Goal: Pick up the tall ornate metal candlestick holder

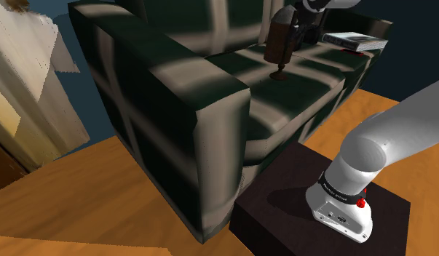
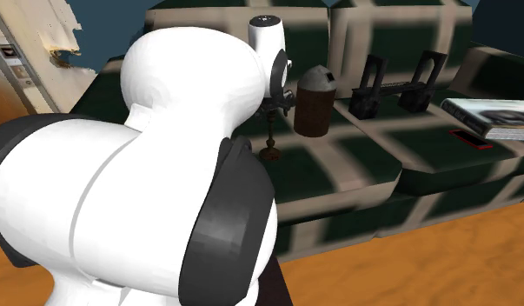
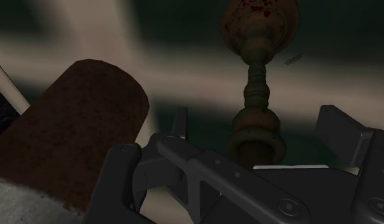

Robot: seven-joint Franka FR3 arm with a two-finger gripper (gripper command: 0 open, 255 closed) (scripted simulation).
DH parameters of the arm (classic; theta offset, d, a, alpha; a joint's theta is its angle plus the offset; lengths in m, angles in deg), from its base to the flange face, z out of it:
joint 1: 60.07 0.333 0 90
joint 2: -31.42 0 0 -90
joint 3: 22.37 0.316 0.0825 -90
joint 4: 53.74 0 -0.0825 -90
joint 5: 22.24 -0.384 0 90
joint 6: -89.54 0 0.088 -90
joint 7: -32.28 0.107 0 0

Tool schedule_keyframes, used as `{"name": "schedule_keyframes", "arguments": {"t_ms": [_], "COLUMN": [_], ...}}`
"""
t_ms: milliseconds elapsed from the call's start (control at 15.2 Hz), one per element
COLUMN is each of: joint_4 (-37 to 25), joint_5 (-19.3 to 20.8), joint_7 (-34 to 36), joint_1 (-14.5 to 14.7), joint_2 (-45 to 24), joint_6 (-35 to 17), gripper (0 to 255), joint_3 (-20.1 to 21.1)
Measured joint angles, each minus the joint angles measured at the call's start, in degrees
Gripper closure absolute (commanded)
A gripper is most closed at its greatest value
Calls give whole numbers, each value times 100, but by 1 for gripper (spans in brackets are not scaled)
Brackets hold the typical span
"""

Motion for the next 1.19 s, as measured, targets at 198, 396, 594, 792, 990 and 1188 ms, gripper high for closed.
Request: {"name": "schedule_keyframes", "arguments": {"t_ms": [198,396,594,792,990,1188], "joint_4": [36,39,40,42,-105,-334], "joint_5": [-1,-1,-1,-1,-11,-30], "joint_7": [6,8,9,7,1,-3], "joint_1": [3,3,4,3,9,23], "joint_2": [-22,-21,-21,-19,-6,-4], "joint_6": [-57,-65,-67,-68,97,329], "gripper": [255,255,255,255,255,255], "joint_3": [-4,-3,-2,-4,14,41]}}
